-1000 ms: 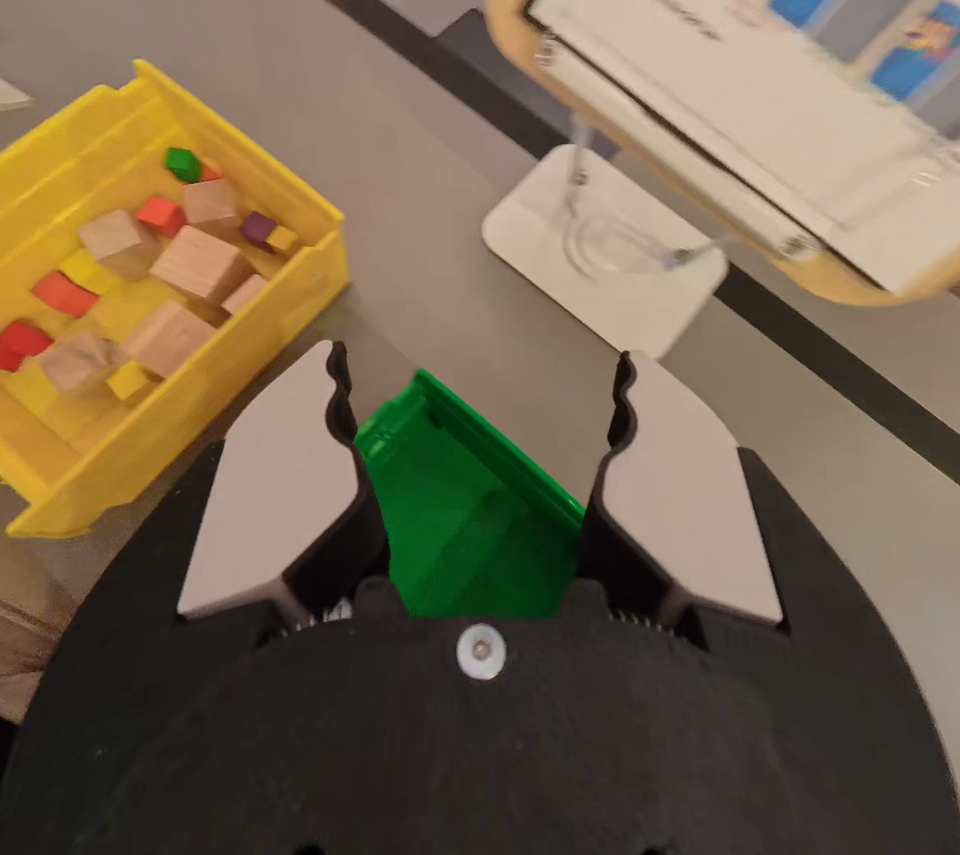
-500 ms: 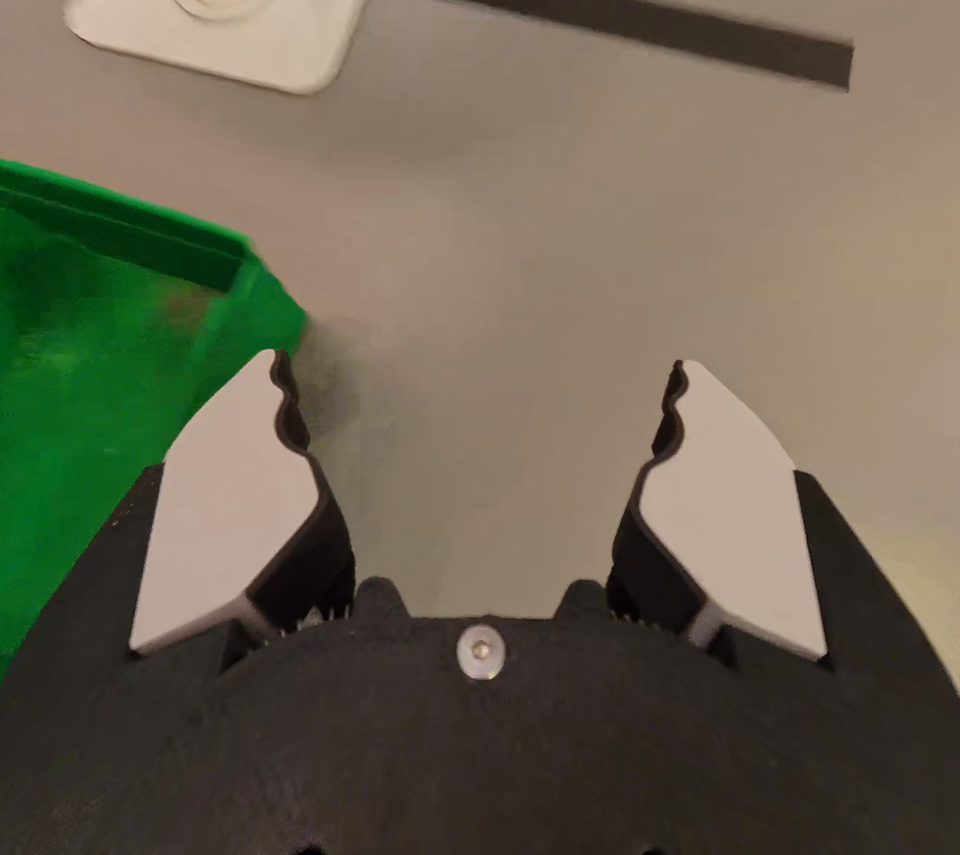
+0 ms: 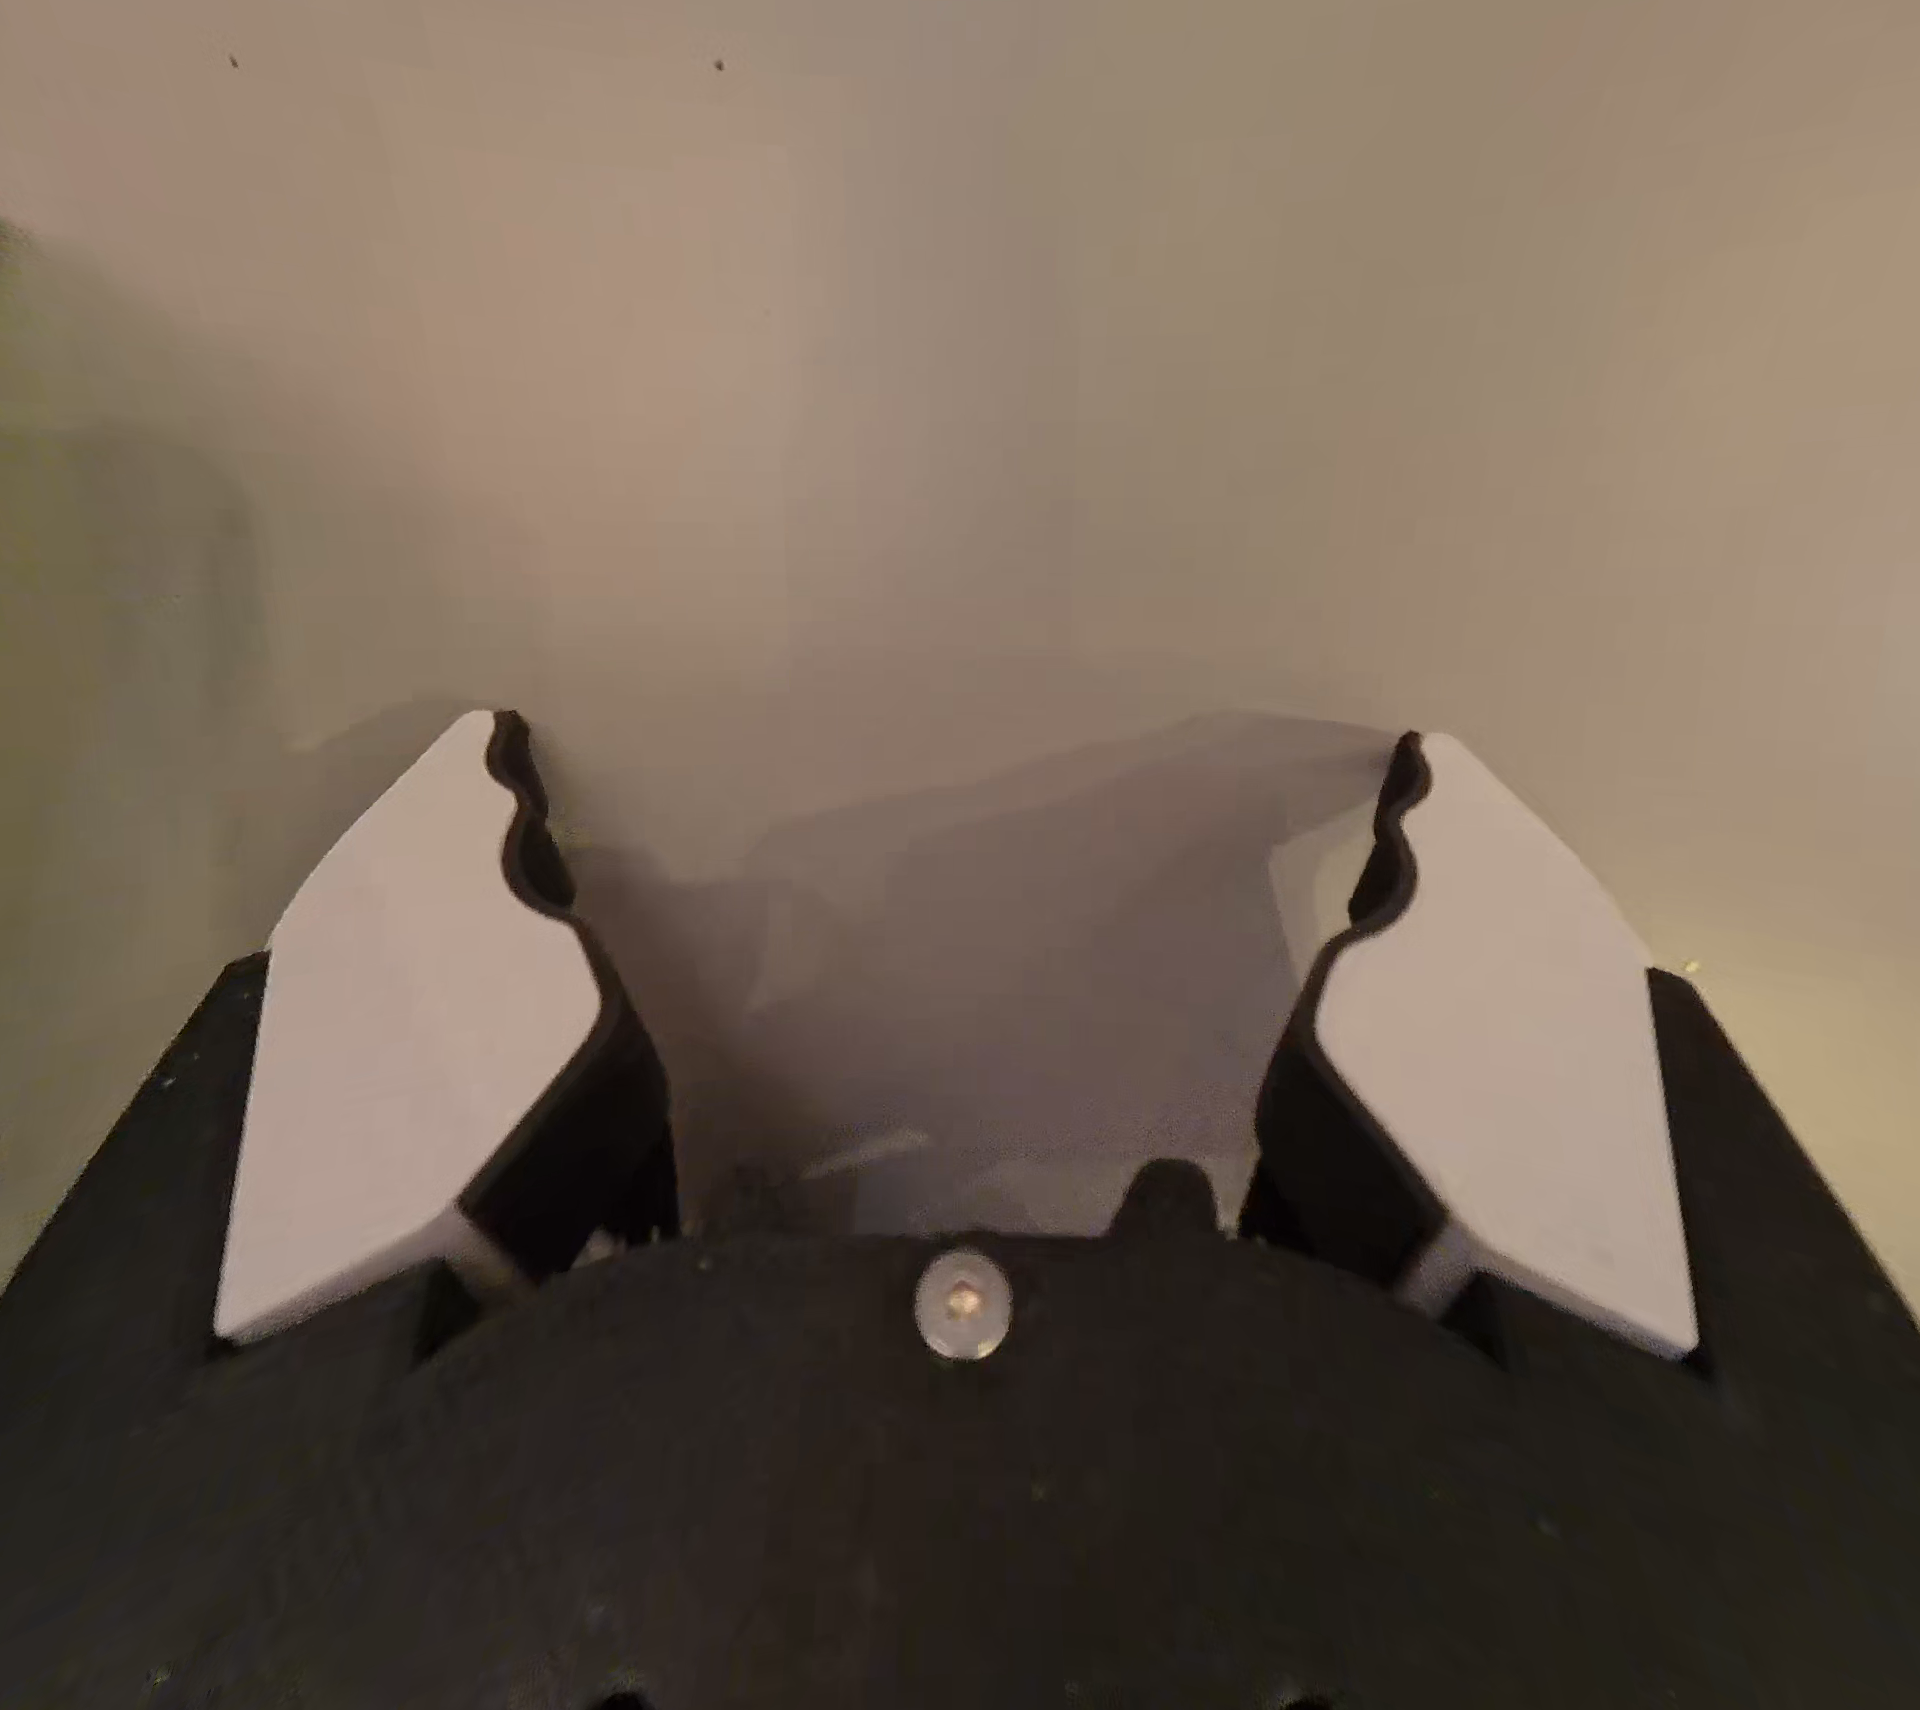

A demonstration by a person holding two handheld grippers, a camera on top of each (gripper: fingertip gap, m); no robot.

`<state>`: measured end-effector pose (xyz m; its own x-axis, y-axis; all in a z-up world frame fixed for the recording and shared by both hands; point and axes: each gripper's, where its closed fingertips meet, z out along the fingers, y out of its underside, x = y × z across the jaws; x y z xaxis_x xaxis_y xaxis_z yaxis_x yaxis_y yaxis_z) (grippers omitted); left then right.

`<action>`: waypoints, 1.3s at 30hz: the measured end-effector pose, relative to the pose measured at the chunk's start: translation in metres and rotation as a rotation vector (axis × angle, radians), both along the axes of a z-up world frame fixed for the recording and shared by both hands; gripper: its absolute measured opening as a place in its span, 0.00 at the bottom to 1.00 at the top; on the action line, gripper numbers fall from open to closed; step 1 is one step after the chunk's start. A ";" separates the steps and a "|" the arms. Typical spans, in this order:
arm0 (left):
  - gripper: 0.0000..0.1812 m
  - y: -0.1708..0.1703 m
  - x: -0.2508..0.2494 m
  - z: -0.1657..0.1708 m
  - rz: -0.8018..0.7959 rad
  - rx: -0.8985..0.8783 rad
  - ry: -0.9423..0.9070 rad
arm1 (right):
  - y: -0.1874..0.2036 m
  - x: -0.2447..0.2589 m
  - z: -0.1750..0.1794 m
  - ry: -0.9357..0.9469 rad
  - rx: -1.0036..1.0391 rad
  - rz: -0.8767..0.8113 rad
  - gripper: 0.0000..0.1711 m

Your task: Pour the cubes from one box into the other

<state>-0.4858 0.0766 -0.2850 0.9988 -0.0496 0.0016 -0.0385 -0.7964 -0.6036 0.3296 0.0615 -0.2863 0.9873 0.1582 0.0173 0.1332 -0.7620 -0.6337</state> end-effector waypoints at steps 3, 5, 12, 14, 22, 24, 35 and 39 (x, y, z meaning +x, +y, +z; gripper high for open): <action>0.59 0.000 -0.003 0.000 0.046 0.007 0.002 | -0.001 0.001 0.001 -0.003 0.019 -0.010 0.81; 0.55 -0.001 -0.003 0.002 0.050 0.024 0.005 | -0.002 0.004 0.001 -0.008 0.024 -0.034 0.81; 0.52 -0.008 -0.014 0.004 0.154 0.060 0.037 | -0.015 -0.002 0.003 -0.023 0.038 -0.029 0.79; 0.50 -0.009 -0.017 0.003 0.165 0.047 0.005 | -0.017 -0.003 0.002 -0.010 0.027 -0.026 0.79; 0.45 -0.015 -0.022 0.008 0.147 0.104 0.086 | -0.019 -0.005 0.001 0.001 0.019 -0.001 0.80; 0.46 -0.018 -0.024 0.006 0.145 0.091 0.046 | -0.019 -0.005 0.001 0.001 0.018 -0.001 0.80; 0.57 -0.029 -0.013 0.002 0.029 0.069 0.001 | -0.019 -0.005 0.001 0.001 0.016 -0.002 0.81; 0.56 -0.032 -0.013 0.003 0.009 0.070 0.005 | -0.019 -0.005 0.001 0.001 0.016 -0.002 0.81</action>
